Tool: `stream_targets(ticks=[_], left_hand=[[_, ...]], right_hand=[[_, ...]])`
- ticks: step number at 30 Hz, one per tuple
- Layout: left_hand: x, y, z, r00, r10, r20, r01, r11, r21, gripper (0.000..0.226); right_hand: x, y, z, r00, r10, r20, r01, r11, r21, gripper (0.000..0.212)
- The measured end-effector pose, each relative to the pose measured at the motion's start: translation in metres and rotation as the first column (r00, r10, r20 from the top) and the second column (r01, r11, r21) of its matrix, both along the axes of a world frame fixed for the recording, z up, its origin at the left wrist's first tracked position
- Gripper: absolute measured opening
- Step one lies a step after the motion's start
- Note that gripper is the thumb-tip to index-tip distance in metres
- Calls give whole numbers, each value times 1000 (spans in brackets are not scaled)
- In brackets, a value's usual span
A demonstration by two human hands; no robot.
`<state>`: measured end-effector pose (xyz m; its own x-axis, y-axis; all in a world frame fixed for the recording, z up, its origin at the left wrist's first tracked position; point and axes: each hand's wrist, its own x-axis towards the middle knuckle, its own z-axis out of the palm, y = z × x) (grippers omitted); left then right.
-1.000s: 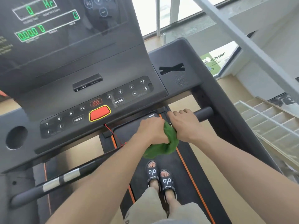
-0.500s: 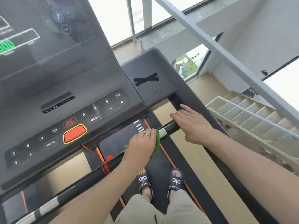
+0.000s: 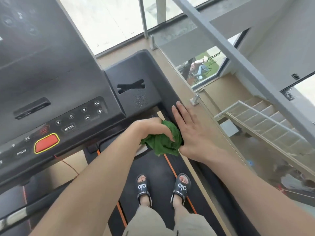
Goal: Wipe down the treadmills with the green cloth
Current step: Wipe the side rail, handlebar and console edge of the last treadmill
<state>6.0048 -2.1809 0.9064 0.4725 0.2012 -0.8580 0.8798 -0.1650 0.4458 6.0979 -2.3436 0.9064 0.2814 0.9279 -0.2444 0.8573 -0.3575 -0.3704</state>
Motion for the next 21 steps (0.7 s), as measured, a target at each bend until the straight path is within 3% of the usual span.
stream_targets(ticks=[3, 5, 6, 8, 10, 12, 13, 17, 19, 21], left_hand=[[8, -7, 1, 1000, 0, 8, 0, 999, 38, 34], [5, -20, -2, 993, -114, 42, 97, 951, 295, 32], [1, -32, -8, 980, -198, 34, 157, 860, 486, 31], [-11, -58, -23, 924, -382, -6, 222, 524, 822, 22], [-21, -71, -31, 841, -537, -73, 265, 289, 920, 17], [-27, -68, -32, 751, -648, -128, 268, 122, 956, 11], [-27, -64, -26, 724, -677, -133, 288, 122, 950, 9], [-19, -46, 16, 719, -681, -137, 498, 368, 785, 21], [-19, -41, 31, 814, -578, -66, 392, 461, 796, 16], [-28, -35, 45, 928, -342, 146, 96, 599, 795, 14]], right_hand=[[0, 0, -1, 999, 11, 41, -10, 1000, -24, 120], [2, 0, -2, 999, 26, 42, -25, 999, -45, 121], [2, 1, -2, 999, 32, 38, -30, 998, -54, 122], [2, 1, -3, 998, 44, 46, -41, 997, -62, 123], [4, 1, -2, 998, 59, 21, -57, 996, -69, 122], [8, -1, 2, 996, 73, -47, -75, 996, -55, 121], [12, -2, 2, 992, 72, -100, -77, 996, -49, 121], [28, -8, 9, 937, 57, -344, -71, 997, -28, 116], [32, -4, 19, 880, -34, -474, 74, 995, 66, 99], [29, 4, 34, 798, -116, -591, 250, 956, 150, 80]])
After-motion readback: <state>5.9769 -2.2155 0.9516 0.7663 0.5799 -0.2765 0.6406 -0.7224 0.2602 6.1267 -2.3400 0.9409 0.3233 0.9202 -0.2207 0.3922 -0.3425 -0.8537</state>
